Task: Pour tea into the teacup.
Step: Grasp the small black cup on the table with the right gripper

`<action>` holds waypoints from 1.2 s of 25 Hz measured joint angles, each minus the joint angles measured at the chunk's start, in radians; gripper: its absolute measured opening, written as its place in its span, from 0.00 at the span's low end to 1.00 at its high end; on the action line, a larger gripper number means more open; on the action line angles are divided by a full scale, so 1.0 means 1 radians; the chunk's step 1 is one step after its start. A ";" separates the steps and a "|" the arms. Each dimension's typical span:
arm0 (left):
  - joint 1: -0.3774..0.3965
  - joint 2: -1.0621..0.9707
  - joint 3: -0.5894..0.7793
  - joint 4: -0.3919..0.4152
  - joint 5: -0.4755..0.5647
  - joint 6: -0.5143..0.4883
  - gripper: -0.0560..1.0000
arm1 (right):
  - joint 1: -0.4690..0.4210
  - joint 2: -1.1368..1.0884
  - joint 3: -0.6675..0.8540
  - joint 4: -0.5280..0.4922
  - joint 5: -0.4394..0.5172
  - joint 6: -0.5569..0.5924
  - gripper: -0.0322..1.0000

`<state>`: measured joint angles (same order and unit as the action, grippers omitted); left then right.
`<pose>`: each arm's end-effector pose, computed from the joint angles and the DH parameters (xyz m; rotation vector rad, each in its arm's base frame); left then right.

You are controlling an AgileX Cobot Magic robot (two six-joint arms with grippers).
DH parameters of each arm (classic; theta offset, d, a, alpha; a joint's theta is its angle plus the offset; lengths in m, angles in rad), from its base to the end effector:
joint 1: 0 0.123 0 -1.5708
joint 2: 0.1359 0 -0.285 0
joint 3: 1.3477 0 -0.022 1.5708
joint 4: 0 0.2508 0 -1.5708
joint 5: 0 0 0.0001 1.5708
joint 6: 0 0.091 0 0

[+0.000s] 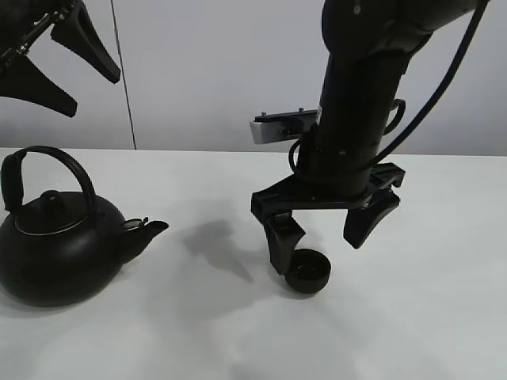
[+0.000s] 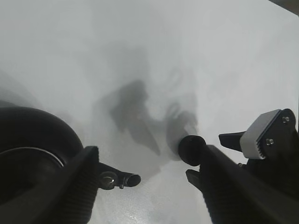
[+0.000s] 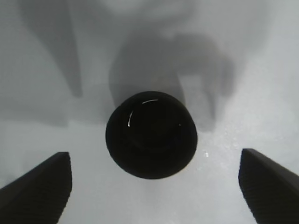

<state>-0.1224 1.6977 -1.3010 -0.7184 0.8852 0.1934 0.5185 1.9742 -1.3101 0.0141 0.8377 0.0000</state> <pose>0.3499 -0.0898 0.2747 -0.0594 2.6326 -0.8521 0.3319 0.1904 0.1593 -0.7547 2.8958 0.0762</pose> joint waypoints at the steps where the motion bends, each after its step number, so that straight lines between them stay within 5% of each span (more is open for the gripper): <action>1: 0.000 0.000 0.000 0.000 0.000 0.000 0.48 | 0.000 0.013 0.000 0.005 0.000 0.005 0.68; 10: 0.000 0.000 0.000 0.000 0.000 0.000 0.48 | 0.000 0.086 -0.007 0.062 -0.049 0.006 0.67; 16: 0.000 0.000 0.000 0.000 0.000 0.000 0.48 | 0.000 0.091 -0.010 0.084 -0.052 0.007 0.42; 30: 0.000 0.000 0.000 0.000 0.000 0.000 0.48 | 0.000 -0.032 -0.068 0.088 -0.019 0.007 0.43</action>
<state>-0.1224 1.6977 -1.3010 -0.7185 0.8852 0.1934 0.5185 1.9417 -1.3781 0.1017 0.8187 0.0070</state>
